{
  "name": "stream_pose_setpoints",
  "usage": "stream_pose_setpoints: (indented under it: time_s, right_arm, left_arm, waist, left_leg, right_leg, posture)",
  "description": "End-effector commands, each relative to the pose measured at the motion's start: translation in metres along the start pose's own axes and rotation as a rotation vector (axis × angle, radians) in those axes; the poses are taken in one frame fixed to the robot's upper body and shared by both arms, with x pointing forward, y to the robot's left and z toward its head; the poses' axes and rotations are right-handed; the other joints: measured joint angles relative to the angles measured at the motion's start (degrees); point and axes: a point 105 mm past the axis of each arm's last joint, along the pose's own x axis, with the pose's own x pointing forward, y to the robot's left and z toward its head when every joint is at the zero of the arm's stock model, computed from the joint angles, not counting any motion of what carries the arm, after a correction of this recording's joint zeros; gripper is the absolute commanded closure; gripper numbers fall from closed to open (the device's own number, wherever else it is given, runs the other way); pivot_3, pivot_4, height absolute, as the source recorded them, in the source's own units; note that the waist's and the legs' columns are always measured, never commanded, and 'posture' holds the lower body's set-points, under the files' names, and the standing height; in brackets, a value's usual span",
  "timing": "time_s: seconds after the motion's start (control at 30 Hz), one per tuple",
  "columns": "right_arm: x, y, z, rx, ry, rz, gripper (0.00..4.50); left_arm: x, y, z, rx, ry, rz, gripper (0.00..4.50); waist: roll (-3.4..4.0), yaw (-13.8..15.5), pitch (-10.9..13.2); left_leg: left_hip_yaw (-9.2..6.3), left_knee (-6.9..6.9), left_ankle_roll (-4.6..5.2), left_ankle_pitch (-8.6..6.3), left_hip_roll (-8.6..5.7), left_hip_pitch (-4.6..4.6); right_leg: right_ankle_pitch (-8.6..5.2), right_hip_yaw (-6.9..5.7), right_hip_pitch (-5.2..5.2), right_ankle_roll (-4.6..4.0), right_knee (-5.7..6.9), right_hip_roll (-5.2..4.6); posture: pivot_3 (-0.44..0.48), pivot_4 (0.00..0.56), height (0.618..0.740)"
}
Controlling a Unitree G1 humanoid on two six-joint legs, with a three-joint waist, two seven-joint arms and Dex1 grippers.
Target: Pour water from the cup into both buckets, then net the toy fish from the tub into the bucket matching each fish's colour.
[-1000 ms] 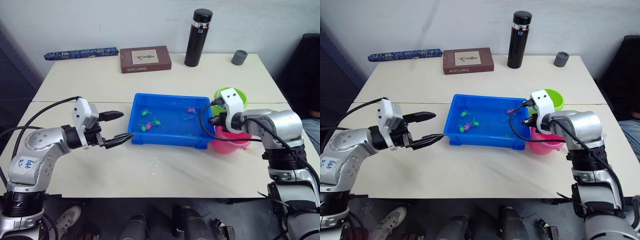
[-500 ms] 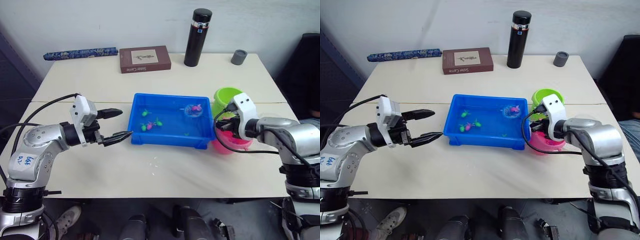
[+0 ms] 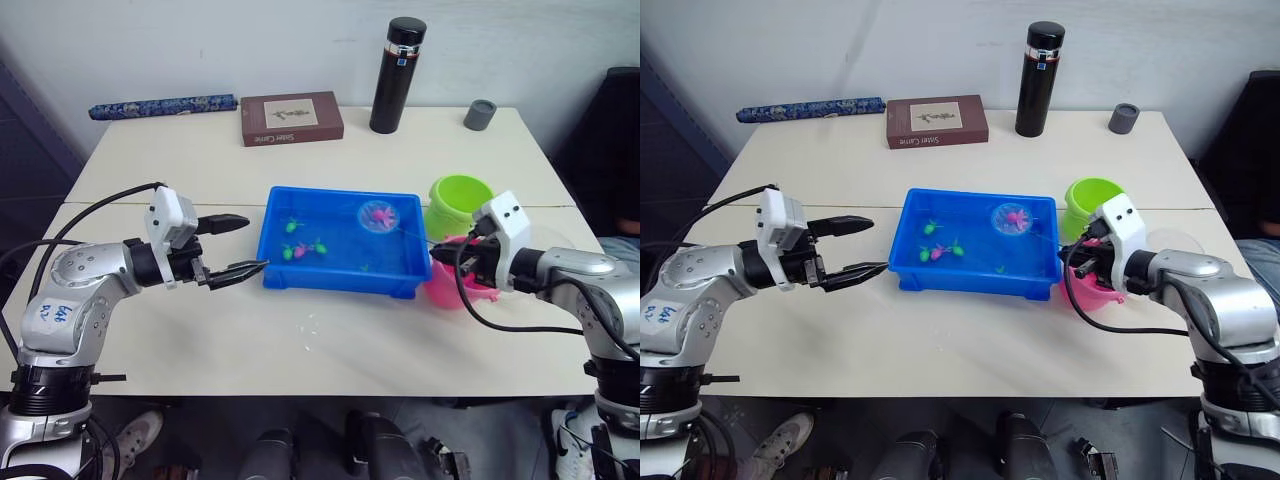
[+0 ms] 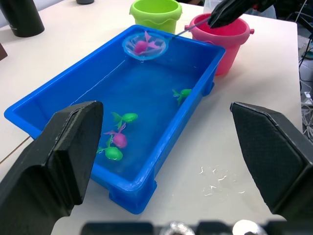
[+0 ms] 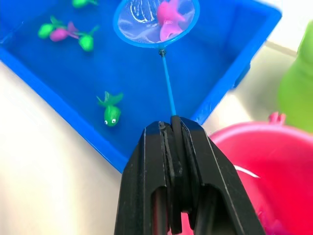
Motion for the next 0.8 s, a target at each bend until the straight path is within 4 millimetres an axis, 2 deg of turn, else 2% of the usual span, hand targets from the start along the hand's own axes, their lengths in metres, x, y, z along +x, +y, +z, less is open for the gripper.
stream_pose_setpoints:
  time_s: [0.03,0.2,0.27,0.33,0.67,0.8]
  right_arm:
    - [-0.03,-0.009,0.02,-0.105,-0.097,-0.019,4.5]
    - [-0.058,-0.023,0.018,-0.148,-0.088,-0.06,4.5]
    - [-0.077,-0.031,0.013,-0.145,-0.067,-0.086,4.5]
    - [-0.088,-0.034,0.007,-0.154,-0.051,-0.106,4.5]
    - [-0.128,-0.055,-0.017,-0.284,-0.049,-0.311,4.5]
    - [-0.135,-0.058,-0.026,-0.355,-0.052,-0.363,4.5]
  left_arm:
    - [0.001,0.002,0.008,0.045,-0.016,-0.009,0.03]
    - [0.002,0.003,0.008,0.047,-0.016,-0.017,0.03]
    - [0.003,0.004,0.008,0.047,-0.015,-0.022,0.03]
    - [0.003,0.004,0.007,0.047,-0.015,-0.025,0.03]
    - [0.006,0.008,0.007,0.052,-0.016,-0.037,0.03]
    - [0.007,0.009,0.007,0.055,-0.015,-0.042,0.03]
  waist:
    - [0.0,0.42,0.0]
    - [0.0,0.94,0.0]
    - [0.01,1.09,0.0]
    - [0.01,1.23,0.0]
    - [0.01,1.29,0.0]
    - [0.01,1.21,0.0]
  left_leg:
    - [0.0,0.0,0.0,0.0,-0.01,0.0]
    - [0.01,0.0,0.01,-0.01,0.0,0.01]
    - [0.0,-0.01,0.01,0.0,0.01,0.02]
    - [-0.01,-0.02,0.01,0.0,0.01,0.02]
    - [-0.01,0.01,0.0,0.0,0.01,0.08]
    - [0.01,0.01,0.0,0.0,0.0,0.1]
  right_leg:
    - [0.0,0.0,0.0,0.0,-0.01,0.0]
    - [0.01,-0.01,0.03,0.01,-0.18,0.0]
    - [0.0,-0.02,0.04,0.0,-0.28,0.0]
    - [0.0,-0.04,0.06,0.0,-0.29,0.0]
    - [0.01,-0.03,0.15,0.01,-0.28,0.0]
    - [0.01,-0.02,0.16,0.02,-0.27,0.0]
  posture:
    - [0.0,0.15,0.739]
    - [0.0,0.15,0.739]
    - [0.0,0.15,0.739]
    - [0.0,0.15,0.739]
    - [0.0,0.15,0.739]
    - [0.0,0.15,0.739]
